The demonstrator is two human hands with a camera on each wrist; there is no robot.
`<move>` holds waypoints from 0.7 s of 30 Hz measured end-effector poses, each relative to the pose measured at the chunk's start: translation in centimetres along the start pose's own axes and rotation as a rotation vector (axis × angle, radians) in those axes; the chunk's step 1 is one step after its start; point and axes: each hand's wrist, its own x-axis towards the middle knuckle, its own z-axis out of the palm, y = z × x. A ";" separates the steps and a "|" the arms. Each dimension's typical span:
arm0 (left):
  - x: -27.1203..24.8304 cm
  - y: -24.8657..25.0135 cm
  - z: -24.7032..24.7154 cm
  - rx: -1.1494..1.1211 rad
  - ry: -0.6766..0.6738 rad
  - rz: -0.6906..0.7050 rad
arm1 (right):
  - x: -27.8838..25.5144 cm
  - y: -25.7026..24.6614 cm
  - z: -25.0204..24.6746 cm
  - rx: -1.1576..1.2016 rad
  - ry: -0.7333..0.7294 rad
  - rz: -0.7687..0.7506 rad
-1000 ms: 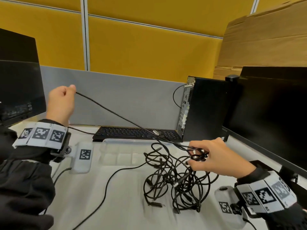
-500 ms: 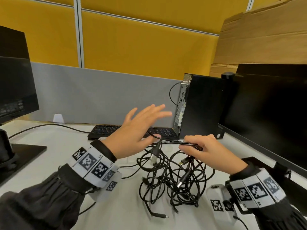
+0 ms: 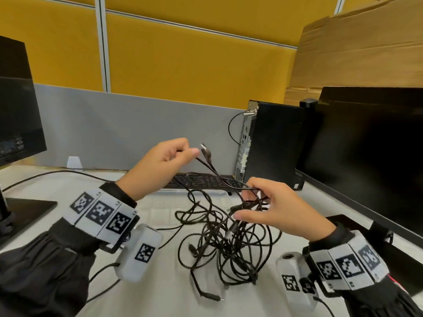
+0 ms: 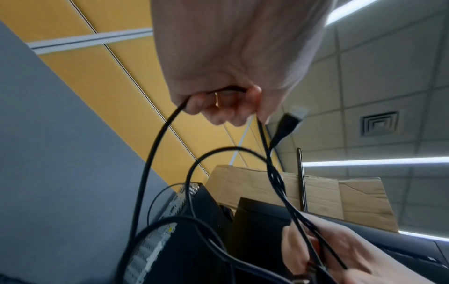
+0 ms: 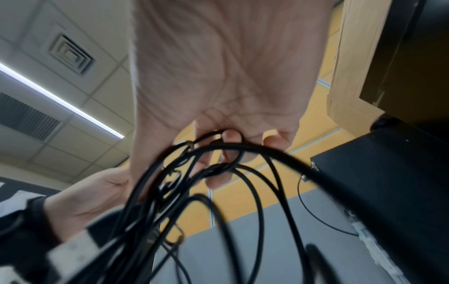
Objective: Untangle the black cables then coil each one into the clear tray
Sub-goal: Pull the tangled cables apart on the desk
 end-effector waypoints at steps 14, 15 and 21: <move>0.1 -0.7 0.6 -0.125 0.125 -0.097 | 0.8 -0.4 1.1 0.021 0.080 -0.011; -0.1 -0.5 0.6 -0.160 0.083 -0.115 | 0.8 -0.4 1.3 0.014 0.064 0.000; -0.7 0.8 1.3 -0.056 -0.084 -0.130 | 0.7 -0.4 1.2 0.098 0.070 0.009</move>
